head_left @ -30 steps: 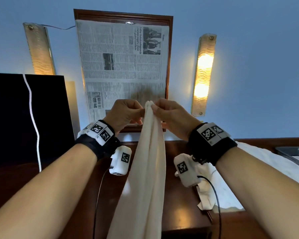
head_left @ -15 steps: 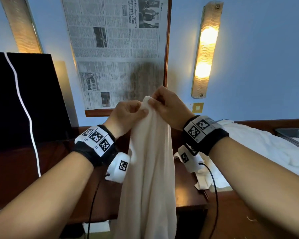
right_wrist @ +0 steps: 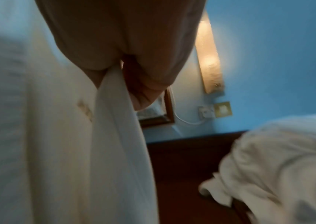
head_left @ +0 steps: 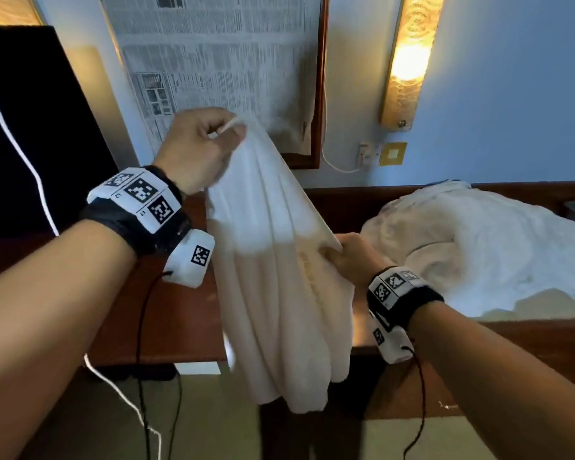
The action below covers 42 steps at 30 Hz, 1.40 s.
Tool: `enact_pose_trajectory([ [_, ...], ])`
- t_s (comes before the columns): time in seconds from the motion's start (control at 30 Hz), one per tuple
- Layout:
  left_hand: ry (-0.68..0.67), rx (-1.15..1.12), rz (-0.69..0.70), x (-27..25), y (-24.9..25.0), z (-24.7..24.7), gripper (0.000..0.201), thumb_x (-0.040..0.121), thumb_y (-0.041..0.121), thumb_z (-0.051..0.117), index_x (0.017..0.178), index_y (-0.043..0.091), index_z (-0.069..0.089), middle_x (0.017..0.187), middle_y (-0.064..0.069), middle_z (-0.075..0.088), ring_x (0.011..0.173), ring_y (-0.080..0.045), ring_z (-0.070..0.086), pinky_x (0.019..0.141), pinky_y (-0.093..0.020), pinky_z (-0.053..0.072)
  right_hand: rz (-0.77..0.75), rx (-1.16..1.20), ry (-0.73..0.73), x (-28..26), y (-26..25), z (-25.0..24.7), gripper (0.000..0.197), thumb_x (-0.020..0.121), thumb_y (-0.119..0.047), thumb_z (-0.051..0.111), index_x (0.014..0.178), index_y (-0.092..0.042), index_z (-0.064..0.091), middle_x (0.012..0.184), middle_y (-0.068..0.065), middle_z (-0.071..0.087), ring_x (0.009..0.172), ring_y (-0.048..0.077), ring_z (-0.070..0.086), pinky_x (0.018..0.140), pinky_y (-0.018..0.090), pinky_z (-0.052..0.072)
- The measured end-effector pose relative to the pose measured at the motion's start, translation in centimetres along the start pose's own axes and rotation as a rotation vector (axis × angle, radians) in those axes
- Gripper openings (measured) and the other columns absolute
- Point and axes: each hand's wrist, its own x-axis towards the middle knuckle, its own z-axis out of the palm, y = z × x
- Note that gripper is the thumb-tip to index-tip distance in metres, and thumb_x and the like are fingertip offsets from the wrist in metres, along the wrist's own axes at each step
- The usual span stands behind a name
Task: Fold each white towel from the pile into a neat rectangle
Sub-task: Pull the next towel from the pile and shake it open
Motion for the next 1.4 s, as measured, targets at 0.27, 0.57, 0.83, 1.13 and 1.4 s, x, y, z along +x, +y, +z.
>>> enact_pose_trajectory([
  [0.27, 0.308, 0.058, -0.143, -0.7, -4.1, -0.9, 0.026, 0.097, 0.033, 0.055, 0.075, 0.021, 0.062, 0.075, -0.005, 0.055, 0.07, -0.017, 0.049, 0.063, -0.03, 0.037, 0.314, -0.339, -0.17, -2.7, 15.2, 1.0, 0.022, 0.096, -0.018, 0.053, 0.09, -0.008, 0.072, 0.087, 0.012, 0.068, 0.087, 0.03, 0.064, 0.067, 0.03, 0.043],
  [0.57, 0.397, 0.151, -0.206, -1.8, -4.9, 0.0, 0.027, 0.098, 0.047, 0.053, 0.077, 0.031, 0.06, 0.08, -0.002, 0.056, 0.071, -0.015, 0.05, 0.061, -0.032, 0.037, 0.548, -0.623, -0.325, -5.6, 20.9, 0.0, 0.033, 0.089, -0.014, 0.052, 0.119, -0.011, 0.065, 0.119, 0.011, 0.065, 0.108, 0.03, 0.063, 0.087, 0.034, 0.052],
  [0.83, -0.097, 0.206, -0.099, -2.0, -2.5, 6.8, 0.029, 0.102, 0.02, 0.05, 0.073, 0.022, 0.05, 0.07, 0.008, 0.046, 0.066, -0.012, 0.043, 0.062, -0.028, 0.035, -0.236, 0.268, 0.125, -2.0, 0.3, 1.7, 0.013, 0.092, -0.014, 0.067, 0.103, -0.011, 0.074, 0.079, -0.006, 0.066, 0.058, 0.001, 0.057, 0.06, 0.017, 0.049],
  [1.13, -0.241, 0.108, -0.05, -2.5, -3.9, 6.0, 0.018, 0.1, 0.019, 0.056, 0.086, 0.014, 0.066, 0.09, -0.016, 0.065, 0.077, -0.016, 0.054, 0.073, -0.031, 0.04, -0.139, 0.645, 0.249, 2.6, -7.9, 1.6, 0.007, 0.087, -0.012, 0.073, 0.083, -0.012, 0.067, 0.086, 0.013, 0.065, 0.056, 0.015, 0.058, 0.046, 0.034, 0.052],
  [1.4, -0.257, 0.035, -0.009, -2.2, -4.6, 3.5, 0.026, 0.101, 0.019, 0.055, 0.079, 0.033, 0.059, 0.075, 0.013, 0.057, 0.069, 0.01, 0.053, 0.064, -0.008, 0.037, -0.145, 0.752, 0.164, 3.1, -10.5, 2.4, 0.01, 0.093, -0.003, 0.065, 0.096, 0.006, 0.062, 0.076, 0.011, 0.06, 0.047, 0.01, 0.051, 0.044, 0.027, 0.045],
])
